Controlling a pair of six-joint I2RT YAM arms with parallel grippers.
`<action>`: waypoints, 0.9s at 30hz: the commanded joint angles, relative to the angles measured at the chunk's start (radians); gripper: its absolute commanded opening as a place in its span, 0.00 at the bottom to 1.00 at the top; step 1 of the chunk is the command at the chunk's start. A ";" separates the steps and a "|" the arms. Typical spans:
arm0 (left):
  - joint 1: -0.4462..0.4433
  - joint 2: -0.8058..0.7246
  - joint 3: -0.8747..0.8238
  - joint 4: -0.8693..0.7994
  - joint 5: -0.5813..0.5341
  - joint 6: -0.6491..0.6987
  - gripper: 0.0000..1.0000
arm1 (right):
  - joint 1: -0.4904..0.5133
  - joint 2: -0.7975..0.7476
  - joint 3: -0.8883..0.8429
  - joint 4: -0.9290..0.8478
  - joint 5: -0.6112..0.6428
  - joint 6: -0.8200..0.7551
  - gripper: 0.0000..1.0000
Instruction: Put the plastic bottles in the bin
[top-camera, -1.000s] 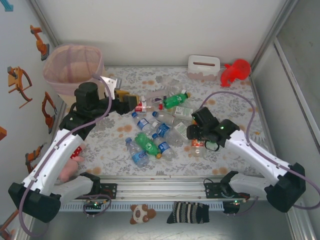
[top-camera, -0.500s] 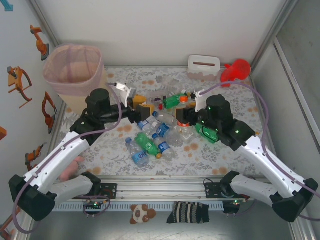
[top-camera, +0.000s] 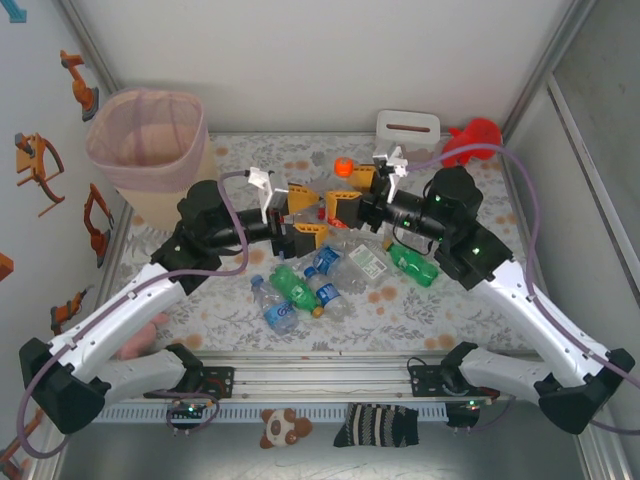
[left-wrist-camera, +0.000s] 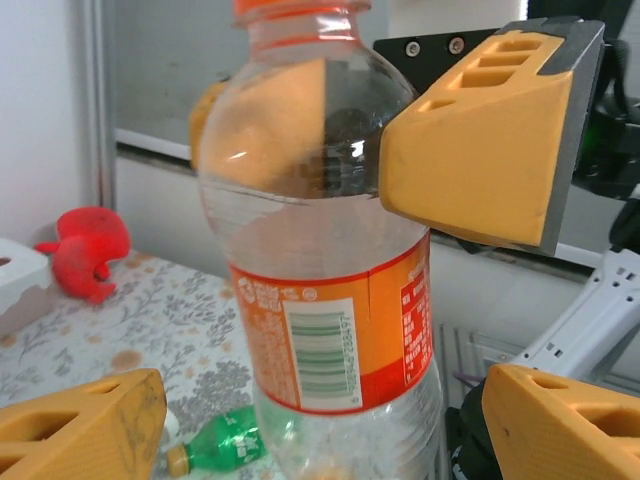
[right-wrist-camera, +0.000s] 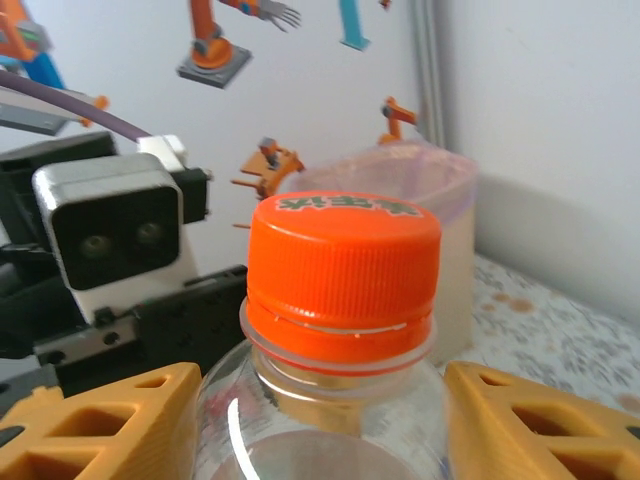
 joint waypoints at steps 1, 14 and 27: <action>-0.020 0.011 0.050 0.069 0.072 0.026 0.82 | -0.003 0.001 0.038 0.117 -0.112 0.022 0.55; -0.044 0.092 0.158 0.022 0.175 0.007 0.71 | 0.028 -0.026 0.013 0.173 -0.172 -0.028 0.54; -0.045 0.110 0.163 0.035 0.237 0.009 0.53 | 0.035 -0.039 0.033 0.132 -0.144 -0.063 0.53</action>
